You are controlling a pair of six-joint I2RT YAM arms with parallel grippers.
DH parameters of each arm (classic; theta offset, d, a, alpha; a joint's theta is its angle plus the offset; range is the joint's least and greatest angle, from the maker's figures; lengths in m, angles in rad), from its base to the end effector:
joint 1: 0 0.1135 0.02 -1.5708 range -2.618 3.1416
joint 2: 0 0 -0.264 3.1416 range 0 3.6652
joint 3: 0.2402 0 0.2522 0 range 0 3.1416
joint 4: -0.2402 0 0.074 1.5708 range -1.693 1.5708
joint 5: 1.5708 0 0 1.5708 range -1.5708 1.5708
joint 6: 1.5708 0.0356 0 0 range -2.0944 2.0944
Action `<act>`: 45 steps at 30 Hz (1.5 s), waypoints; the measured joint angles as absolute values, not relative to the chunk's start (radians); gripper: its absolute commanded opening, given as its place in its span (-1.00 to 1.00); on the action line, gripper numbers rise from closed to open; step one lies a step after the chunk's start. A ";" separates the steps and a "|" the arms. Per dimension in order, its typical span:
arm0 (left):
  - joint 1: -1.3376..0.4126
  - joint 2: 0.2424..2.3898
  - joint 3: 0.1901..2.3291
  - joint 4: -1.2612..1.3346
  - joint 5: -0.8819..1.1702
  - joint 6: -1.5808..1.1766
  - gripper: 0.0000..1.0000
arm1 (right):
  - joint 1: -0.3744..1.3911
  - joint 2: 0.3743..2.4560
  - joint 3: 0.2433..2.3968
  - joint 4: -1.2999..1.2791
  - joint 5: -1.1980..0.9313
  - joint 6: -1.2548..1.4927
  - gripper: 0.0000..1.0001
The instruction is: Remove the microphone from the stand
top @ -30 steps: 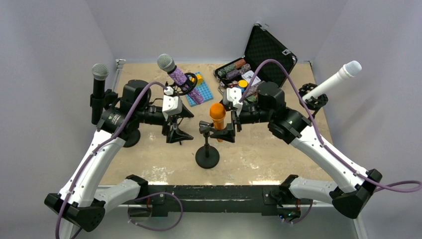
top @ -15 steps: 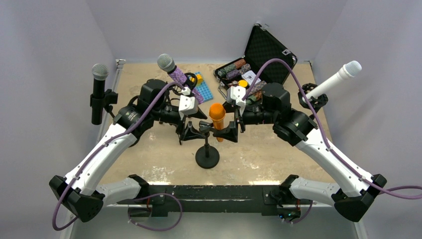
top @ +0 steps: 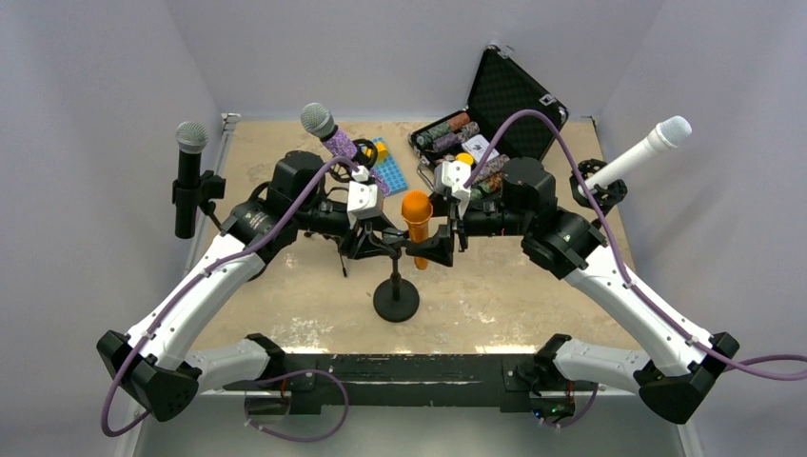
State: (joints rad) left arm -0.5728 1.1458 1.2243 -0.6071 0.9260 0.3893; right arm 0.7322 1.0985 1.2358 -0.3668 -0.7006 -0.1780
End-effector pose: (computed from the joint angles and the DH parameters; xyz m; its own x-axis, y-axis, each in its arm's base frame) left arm 0.1804 -0.1502 0.3849 -0.0483 0.3026 -0.9519 0.9988 0.0175 -0.0452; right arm 0.1579 0.1728 0.4185 0.0066 -0.1760 -0.9844 -0.9924 0.1196 -0.0281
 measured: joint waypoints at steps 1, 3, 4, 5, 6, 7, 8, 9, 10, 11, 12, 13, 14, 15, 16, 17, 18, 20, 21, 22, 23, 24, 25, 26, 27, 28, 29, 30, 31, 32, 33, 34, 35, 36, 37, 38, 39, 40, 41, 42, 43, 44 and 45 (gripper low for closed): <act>-0.573 1.146 1.224 -0.608 0.926 0.391 -0.43 | 0.732 1.100 1.236 -0.362 -0.701 -0.172 0.23; -0.573 1.146 1.224 -0.609 0.927 0.400 -0.63 | 0.732 1.102 1.235 -0.350 -0.701 -0.159 0.04; -0.573 1.146 1.224 -0.610 0.929 0.403 -0.73 | 0.732 1.102 1.235 -0.343 -0.701 -0.154 -0.14; -0.573 1.147 1.224 -0.611 0.931 0.405 -0.84 | 0.732 1.105 1.235 -0.335 -0.702 -0.147 -0.29; -0.573 1.147 1.224 -0.612 0.933 0.406 -1.00 | 0.732 1.107 1.235 -0.326 -0.699 -0.141 -0.43; -0.573 1.147 1.224 -0.618 0.938 0.408 -1.00 | 0.731 1.110 1.235 -0.321 -0.697 -0.138 -0.59; -0.575 1.147 1.224 -0.620 0.939 0.409 -1.00 | 0.730 1.112 1.234 -0.316 -0.697 -0.131 -0.73; -0.575 1.147 1.224 -0.620 0.939 0.410 -1.00 | 0.728 1.113 1.234 -0.313 -0.699 -0.130 -0.91; -0.574 1.147 1.224 -0.620 0.939 0.411 -1.00 | 0.728 1.113 1.233 -0.310 -0.697 -0.126 -1.00; -0.574 1.147 1.224 -0.621 0.940 0.412 -1.00 | 0.728 1.113 1.233 -0.310 -0.697 -0.126 -1.00; -0.575 1.146 1.224 -0.622 0.939 0.412 -1.00 | 0.728 1.113 1.233 -0.310 -0.697 -0.125 -1.00; -0.575 1.146 1.224 -0.622 0.939 0.413 -1.00 | 0.728 1.113 1.234 -0.310 -0.697 -0.124 -1.00; -0.575 1.146 1.224 -0.622 0.940 0.413 -1.00 | 0.728 1.114 1.237 -0.313 -0.696 -0.123 -1.00; -0.575 1.146 1.224 -0.621 0.941 0.414 -1.00 | 0.728 1.119 1.249 -0.325 -0.695 -0.123 -1.00; -0.575 1.146 1.224 -0.620 0.941 0.415 -1.00 | 0.727 1.124 1.259 -0.336 -0.693 -0.123 -1.00; -0.575 1.146 1.223 -0.620 0.942 0.415 -1.00 | 0.727 1.132 1.275 -0.352 -0.692 -0.123 -1.00; -0.574 1.146 1.221 -0.616 0.942 0.414 -0.82 | 0.727 1.141 1.293 -0.370 -0.691 -0.123 -1.00; -0.574 1.146 1.219 -0.610 0.942 0.414 -0.40 | 0.727 1.160 1.331 -0.406 -0.690 -0.123 -1.00; -0.572 1.146 1.219 -0.605 0.942 0.414 -0.23 | 0.727 1.166 1.343 -0.413 -0.690 -0.124 -1.00; -0.572 1.145 1.219 -0.602 0.942 0.412 -0.07 | 0.727 1.167 1.348 -0.414 -0.690 -0.124 -1.00; -0.572 1.145 1.217 -0.598 0.943 0.411 0.06 | 0.727 1.166 1.349 -0.414 -0.691 -0.124 -1.00; -0.572 1.145 1.215 -0.592 0.944 0.409 0.15 | 0.727 1.165 1.349 -0.414 -0.691 -0.124 -1.00; -0.572 1.145 1.213 -0.588 0.944 0.406 0.22 | 0.727 1.164 1.349 -0.413 -0.691 -0.124 -1.00; -0.572 1.145 1.211 -0.589 0.944 0.406 0.26 | 0.727 1.163 1.348 -0.407 -0.691 -0.123 -1.00; -0.572 1.145 1.205 -0.588 0.944 0.402 0.28 | 0.726 1.161 1.345 -0.398 -0.693 -0.122 -1.00; -0.572 1.146 1.200 -0.587 0.944 0.402 0.32 | 0.726 1.157 1.337 -0.390 -0.694 -0.121 -1.00; -0.572 1.146 1.195 -0.587 0.944 0.399 0.33 | 0.725 1.150 1.326 -0.383 -0.697 -0.119 -1.00; -0.572 1.147 1.190 -0.585 0.945 0.393 0.33 | 0.725 1.142 1.313 -0.381 -0.698 -0.117 -1.00; -0.572 1.147 1.188 -0.583 0.946 0.389 0.34 | 0.725 1.136 1.303 -0.376 -0.700 -0.114 -1.00; -0.572 1.148 1.186 -0.580 0.947 0.382 0.33 | 0.724 1.131 1.299 -0.373 -0.699 -0.114 -1.00; -0.572 1.148 1.185 -0.574 0.947 0.376 0.31 | 0.724 1.127 1.296 -0.372 -0.700 -0.115 -1.00; -0.572 1.150 1.184 -0.567 0.949 0.371 0.28 | 0.724 1.123 1.291 -0.372 -0.700 -0.115 -1.00; -0.572 1.153 1.184 -0.560 0.952 0.364 0.26 | 0.724 1.119 1.288 -0.368 -0.700 -0.115 -1.00; -0.572 1.156 1.184 -0.552 0.955 0.357 0.24 | 0.724 1.117 1.285 -0.367 -0.700 -0.115 -1.00; -0.572 1.159 1.184 -0.545 0.958 0.351 0.22 | 0.724 1.116 1.284 -0.366 -0.700 -0.115 -1.00; -0.572 1.162 1.184 -0.540 0.961 0.349 0.15 | 0.724 1.114 1.283 -0.366 -0.700 -0.115 -1.00; -0.572 1.165 1.184 -0.538 0.963 0.346 0.03 | 0.724 1.112 1.279 -0.363 -0.700 -0.115 -1.00; -0.572 1.168 1.184 -0.539 0.966 0.340 -0.13 | 0.724 1.109 1.273 -0.357 -0.699 -0.117 -1.00; -0.573 1.169 1.184 -0.540 0.970 0.337 -0.30 | 0.723 1.105 1.269 -0.351 -0.697 -0.118 -1.00; -0.573 1.171 1.185 -0.542 0.978 0.337 -0.46 | 0.720 1.104 1.266 -0.347 -0.696 -0.118 -1.00; -0.574 1.172 1.185 -0.543 0.977 0.336 -0.62 | 0.718 1.103 1.263 -0.344 -0.698 -0.115 -1.00; -0.575 1.174 1.186 -0.544 0.979 0.335 -0.78 | 0.718 1.102 1.260 -0.341 -0.698 -0.116 -1.00; -0.575 1.176 1.187 -0.545 0.982 0.333 -0.99 | 0.718 1.102 1.258 -0.337 -0.699 -0.116 -1.00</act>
State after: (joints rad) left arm -0.5747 1.1759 1.1866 -0.5453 0.9821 0.3328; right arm 0.7177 1.1019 1.2579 -0.3370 -0.6987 -0.1162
